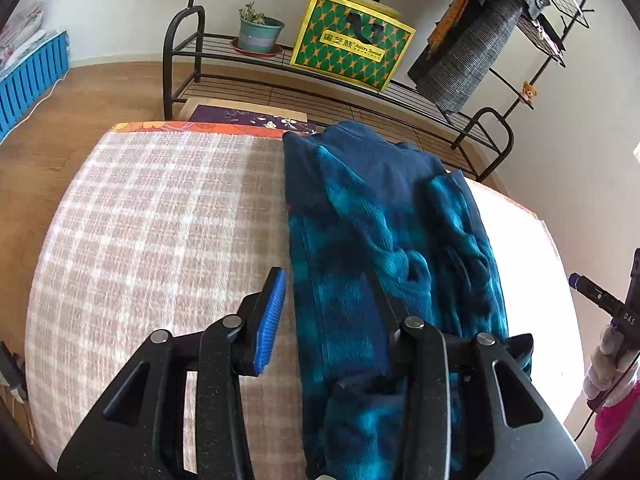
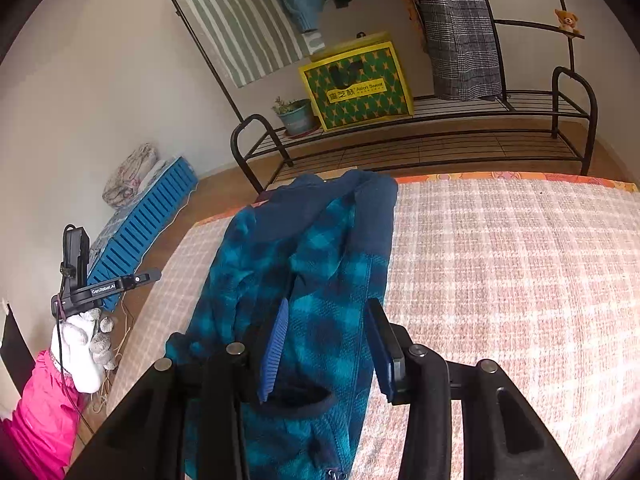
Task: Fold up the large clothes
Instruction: 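Grasp the folded bundle's edge with both tools and lift it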
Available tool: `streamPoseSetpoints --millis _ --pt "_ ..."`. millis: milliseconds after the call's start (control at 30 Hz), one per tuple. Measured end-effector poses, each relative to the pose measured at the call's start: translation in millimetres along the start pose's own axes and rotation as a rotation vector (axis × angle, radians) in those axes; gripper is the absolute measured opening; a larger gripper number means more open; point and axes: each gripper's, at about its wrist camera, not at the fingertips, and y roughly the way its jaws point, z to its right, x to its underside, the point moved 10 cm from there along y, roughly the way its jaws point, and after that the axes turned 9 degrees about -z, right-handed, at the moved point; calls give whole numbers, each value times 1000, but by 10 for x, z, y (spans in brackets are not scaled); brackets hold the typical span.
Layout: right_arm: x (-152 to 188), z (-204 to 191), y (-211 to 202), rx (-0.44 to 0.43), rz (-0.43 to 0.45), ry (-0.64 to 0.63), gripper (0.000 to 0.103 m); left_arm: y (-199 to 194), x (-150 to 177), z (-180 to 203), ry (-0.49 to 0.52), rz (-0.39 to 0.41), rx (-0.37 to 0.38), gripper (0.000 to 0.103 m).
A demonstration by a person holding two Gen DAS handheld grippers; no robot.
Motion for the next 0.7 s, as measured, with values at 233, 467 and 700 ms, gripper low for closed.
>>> streamPoseSetpoints --millis 233,467,700 --pt "-501 446 639 6 -43 77 49 645 -695 -353 -44 -18 -29 51" --pt "-793 841 1365 0 -91 109 49 1337 -1037 -269 16 -51 -55 51" --pt "-925 928 1893 20 -141 94 49 1707 -1079 -72 168 -38 -188 52"
